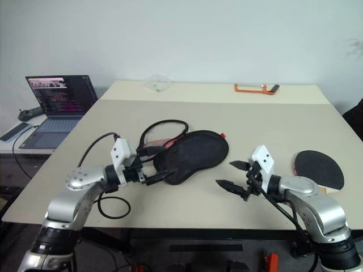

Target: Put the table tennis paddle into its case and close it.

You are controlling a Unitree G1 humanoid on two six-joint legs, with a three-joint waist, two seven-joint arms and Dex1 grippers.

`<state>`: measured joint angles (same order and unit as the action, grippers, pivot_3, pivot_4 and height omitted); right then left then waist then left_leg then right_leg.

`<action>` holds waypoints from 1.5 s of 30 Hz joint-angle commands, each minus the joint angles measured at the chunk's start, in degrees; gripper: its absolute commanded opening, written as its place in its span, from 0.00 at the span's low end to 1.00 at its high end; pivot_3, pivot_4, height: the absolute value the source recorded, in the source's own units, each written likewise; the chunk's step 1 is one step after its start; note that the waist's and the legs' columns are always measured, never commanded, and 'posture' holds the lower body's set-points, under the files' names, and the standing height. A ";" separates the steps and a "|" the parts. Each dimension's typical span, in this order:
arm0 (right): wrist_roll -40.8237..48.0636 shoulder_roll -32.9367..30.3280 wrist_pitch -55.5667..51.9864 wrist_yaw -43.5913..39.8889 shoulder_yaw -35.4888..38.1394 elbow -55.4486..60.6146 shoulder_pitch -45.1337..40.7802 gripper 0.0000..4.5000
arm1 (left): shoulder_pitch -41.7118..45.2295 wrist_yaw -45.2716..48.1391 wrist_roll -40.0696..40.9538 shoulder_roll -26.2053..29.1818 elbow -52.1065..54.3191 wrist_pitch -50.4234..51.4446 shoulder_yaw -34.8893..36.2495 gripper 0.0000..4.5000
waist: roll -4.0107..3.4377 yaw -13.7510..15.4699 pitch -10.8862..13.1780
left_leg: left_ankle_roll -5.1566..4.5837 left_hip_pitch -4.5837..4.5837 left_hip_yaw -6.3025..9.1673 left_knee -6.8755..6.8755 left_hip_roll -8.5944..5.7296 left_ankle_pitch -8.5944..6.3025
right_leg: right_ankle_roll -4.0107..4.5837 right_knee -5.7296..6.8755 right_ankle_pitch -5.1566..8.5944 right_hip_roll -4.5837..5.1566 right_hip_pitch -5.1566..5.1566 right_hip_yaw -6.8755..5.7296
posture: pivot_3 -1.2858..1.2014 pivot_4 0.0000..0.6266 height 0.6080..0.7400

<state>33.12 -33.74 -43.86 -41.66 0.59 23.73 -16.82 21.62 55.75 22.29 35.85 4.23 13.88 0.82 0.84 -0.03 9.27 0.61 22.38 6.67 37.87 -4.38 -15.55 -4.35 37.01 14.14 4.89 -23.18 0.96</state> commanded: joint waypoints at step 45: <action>-3.73 35.54 -14.62 23.49 -1.04 -33.52 -23.29 0.48 | -3.17 19.26 8.22 17.73 -3.09 7.94 9.21 0.99 | -0.13 -2.37 0.11 | 0.08 0.14 -0.16 -0.14 0.04 0.02 | 0.15 0.33 -0.07 -0.06 -0.87 0.31 | 0.52 0.24 1.00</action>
<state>28.07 2.18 -57.25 -17.77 -2.31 -11.50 -38.49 17.26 75.52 30.01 53.65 -1.57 21.36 9.98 0.72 -2.40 9.38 0.68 22.52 6.50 37.73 -4.34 -15.53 -4.20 37.33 14.08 4.83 -24.05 1.28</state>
